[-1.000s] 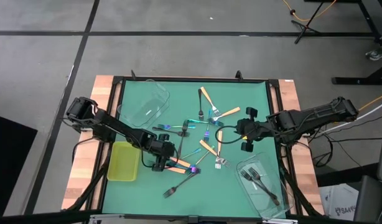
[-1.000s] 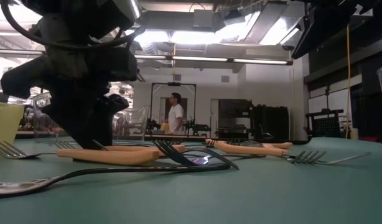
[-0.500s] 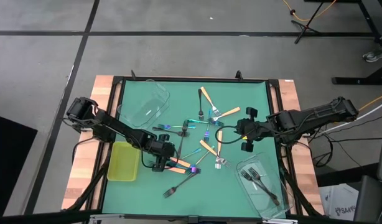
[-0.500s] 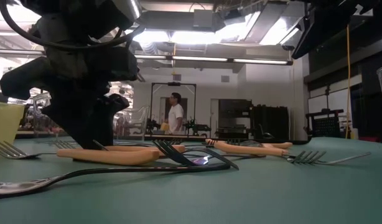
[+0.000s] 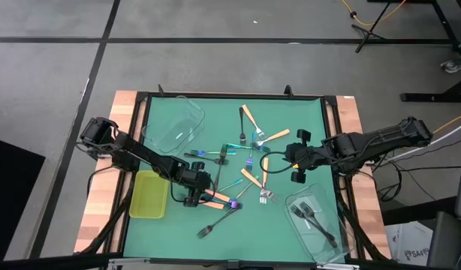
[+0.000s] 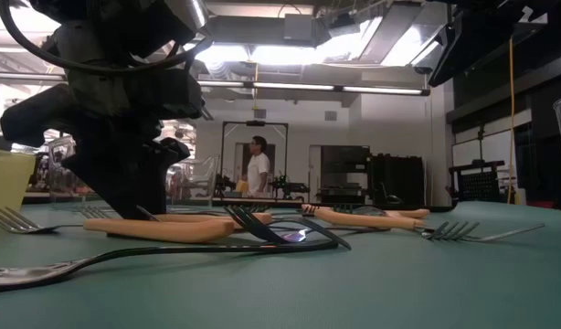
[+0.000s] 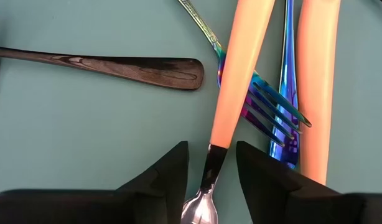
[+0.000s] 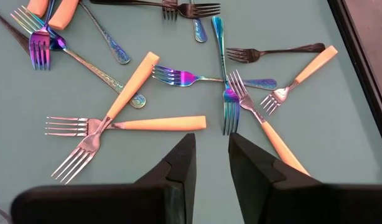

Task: Sort silverware by color (type)
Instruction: Put the orange fork in the top transparent bin

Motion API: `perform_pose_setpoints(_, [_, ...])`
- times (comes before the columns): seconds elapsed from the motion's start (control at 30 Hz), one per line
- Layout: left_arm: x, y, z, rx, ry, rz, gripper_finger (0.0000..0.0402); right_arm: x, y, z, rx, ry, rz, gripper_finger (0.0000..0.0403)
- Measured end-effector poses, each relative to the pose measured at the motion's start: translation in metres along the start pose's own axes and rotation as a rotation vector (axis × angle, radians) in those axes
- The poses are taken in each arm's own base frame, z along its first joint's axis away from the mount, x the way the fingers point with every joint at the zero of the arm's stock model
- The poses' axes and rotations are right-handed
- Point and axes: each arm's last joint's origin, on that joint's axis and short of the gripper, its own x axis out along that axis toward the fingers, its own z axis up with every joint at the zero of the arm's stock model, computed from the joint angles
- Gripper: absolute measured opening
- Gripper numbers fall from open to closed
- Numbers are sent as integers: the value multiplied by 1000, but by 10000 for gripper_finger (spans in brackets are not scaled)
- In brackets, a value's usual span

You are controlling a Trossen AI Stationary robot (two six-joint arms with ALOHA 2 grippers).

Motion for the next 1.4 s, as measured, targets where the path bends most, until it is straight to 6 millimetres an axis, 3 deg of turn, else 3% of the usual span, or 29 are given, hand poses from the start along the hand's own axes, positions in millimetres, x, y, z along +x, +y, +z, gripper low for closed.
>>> perform_pose_setpoints(0.57, [-6,1,1,-2,-23,13,31,0,0,0,0,0,0,85])
perform_pose_setpoints(0.77, [-18,6,3,-19,-44,14,22,0,0,0,0,-1,0,85])
perform_pose_setpoints(1.03, [-43,19,12,-80,-133,19,24,0,0,0,0,-1,0,85])
perform_pose_setpoints(1.4, [-100,57,20,-258,-358,127,24,0,0,0,1,-3,1,85])
